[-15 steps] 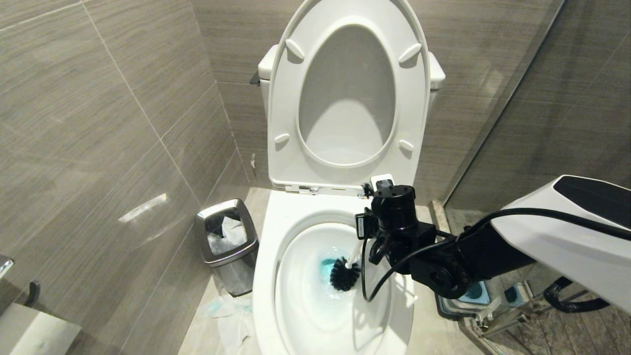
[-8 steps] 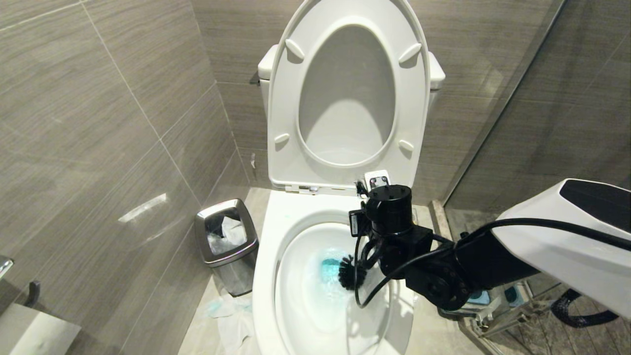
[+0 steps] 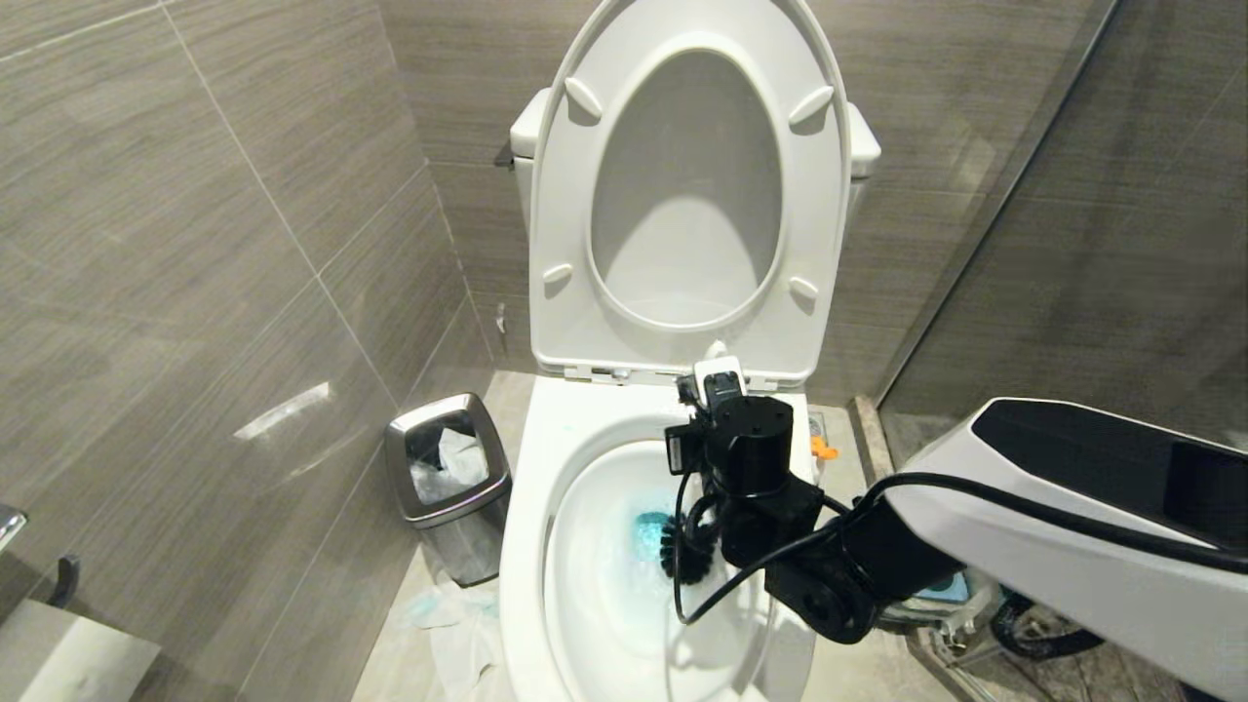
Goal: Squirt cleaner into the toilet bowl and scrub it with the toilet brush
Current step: Scrub the toilet bowl
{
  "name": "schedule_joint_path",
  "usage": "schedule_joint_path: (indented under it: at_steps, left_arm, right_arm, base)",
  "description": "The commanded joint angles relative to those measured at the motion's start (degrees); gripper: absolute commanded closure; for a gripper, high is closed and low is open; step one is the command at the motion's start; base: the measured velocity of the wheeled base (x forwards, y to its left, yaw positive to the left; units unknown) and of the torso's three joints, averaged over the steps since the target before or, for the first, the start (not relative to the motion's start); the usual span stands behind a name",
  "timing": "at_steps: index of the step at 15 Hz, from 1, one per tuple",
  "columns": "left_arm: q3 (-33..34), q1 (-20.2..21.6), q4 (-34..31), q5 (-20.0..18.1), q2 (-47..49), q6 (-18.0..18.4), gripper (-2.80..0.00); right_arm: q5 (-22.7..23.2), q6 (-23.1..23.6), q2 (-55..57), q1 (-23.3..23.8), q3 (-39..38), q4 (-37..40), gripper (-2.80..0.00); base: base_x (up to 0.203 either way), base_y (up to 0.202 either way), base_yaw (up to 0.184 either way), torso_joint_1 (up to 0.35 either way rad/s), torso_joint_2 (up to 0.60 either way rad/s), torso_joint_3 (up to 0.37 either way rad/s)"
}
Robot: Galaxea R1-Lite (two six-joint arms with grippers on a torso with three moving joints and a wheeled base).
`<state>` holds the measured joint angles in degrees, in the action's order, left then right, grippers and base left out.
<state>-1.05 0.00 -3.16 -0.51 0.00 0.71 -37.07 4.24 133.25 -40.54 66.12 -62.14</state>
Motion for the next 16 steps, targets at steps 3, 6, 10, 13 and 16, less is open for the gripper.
schedule_joint_path:
  at_steps: [3,6,10,13,16]
  left_arm:
    - [-0.01,0.02,-0.01,-0.02,0.0,0.0,0.0]
    - [-0.01,0.09,-0.01,-0.02,0.0,0.0,0.0]
    - [-0.01,0.08,-0.01,-0.02,0.0,0.0,0.0]
    - [-0.01,0.01,-0.01,-0.02,0.0,0.0,0.0]
    - [-0.01,0.0,-0.01,-0.02,0.0,0.0,0.0]
  right_arm:
    - [-0.19,0.45,7.74,-2.08,0.16,-3.78,0.0]
    - [-0.28,3.34,11.75,-3.1,3.22,-7.5,0.0]
    - [-1.85,6.06,5.99,-3.0,5.42,-6.29,0.0]
    - [-4.09,6.43,-0.23,-2.82,5.64,-3.09,0.0]
    - [-4.52,7.36,-3.57,-2.79,9.28,-0.81,0.0]
  base:
    - [0.0,0.0,0.0,0.0,0.0,0.0]
    - [0.0,0.0,0.0,0.0,0.0,0.0]
    - [0.0,0.0,0.0,0.0,0.0,0.0]
    - [0.0,0.0,0.0,0.0,0.0,0.0]
    - [0.0,0.0,0.0,0.0,0.0,0.0]
